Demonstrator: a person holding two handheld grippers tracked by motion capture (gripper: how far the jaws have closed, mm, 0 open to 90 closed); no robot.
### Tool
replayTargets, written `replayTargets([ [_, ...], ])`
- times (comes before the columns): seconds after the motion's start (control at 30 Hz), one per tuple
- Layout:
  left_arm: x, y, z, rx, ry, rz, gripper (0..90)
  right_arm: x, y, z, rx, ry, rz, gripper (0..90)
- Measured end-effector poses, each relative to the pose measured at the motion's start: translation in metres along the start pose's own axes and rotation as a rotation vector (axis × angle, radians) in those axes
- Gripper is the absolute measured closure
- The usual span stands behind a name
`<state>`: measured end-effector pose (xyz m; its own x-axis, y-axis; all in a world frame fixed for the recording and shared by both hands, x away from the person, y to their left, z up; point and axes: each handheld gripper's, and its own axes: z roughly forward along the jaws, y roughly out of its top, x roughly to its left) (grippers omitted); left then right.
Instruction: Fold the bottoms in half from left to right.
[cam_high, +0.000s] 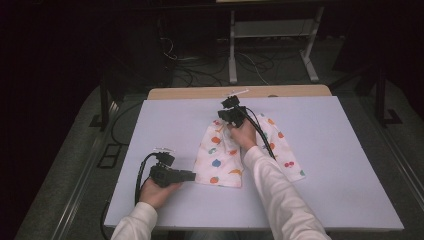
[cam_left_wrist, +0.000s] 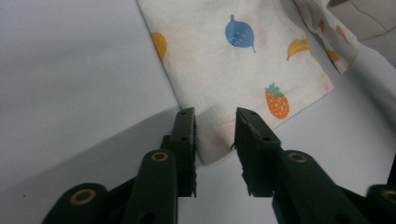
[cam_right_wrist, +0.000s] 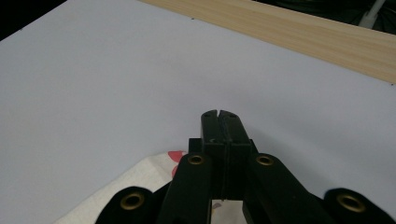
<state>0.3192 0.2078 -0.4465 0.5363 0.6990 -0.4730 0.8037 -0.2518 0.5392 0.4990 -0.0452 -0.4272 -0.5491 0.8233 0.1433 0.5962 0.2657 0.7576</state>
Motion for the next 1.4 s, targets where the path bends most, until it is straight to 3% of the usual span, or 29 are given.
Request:
replayTargets([
  [0.33, 0.004, 0.003, 0.004, 0.021, -0.012, -0.014, 86.4, 0.001, 0.000, 0.000, -0.003, 0.001, 0.004, 89.1],
  [0.5, 0.006, 0.003, 0.004, 0.031, -0.037, -0.020, 88.6, 0.000, 0.000, -0.001, -0.010, 0.003, 0.009, 89.1],
  [0.7, -0.003, 0.006, 0.003, 0.046, -0.006, 0.040, 88.9, -0.003, 0.001, -0.004, -0.018, 0.013, 0.020, 89.1],
  [0.87, -0.013, 0.011, 0.000, 0.025, 0.002, 0.081, 89.0, -0.006, 0.002, -0.008, -0.028, 0.021, 0.030, 89.1],
  [0.97, -0.024, 0.013, -0.002, -0.004, 0.032, 0.152, 89.0, -0.010, 0.004, -0.013, -0.041, 0.026, 0.040, 89.1],
  [1.13, -0.035, 0.017, -0.004, -0.046, 0.007, 0.178, 89.0, -0.016, 0.006, -0.021, -0.053, 0.035, 0.058, 89.1],
  [1.3, -0.041, 0.022, -0.004, -0.078, -0.058, 0.174, 89.0, -0.022, 0.006, -0.026, -0.062, 0.040, 0.079, 89.1],
  [1.4, -0.046, 0.025, -0.004, -0.079, -0.075, 0.185, 89.0, -0.024, 0.006, -0.029, -0.059, 0.032, 0.076, 89.1],
])
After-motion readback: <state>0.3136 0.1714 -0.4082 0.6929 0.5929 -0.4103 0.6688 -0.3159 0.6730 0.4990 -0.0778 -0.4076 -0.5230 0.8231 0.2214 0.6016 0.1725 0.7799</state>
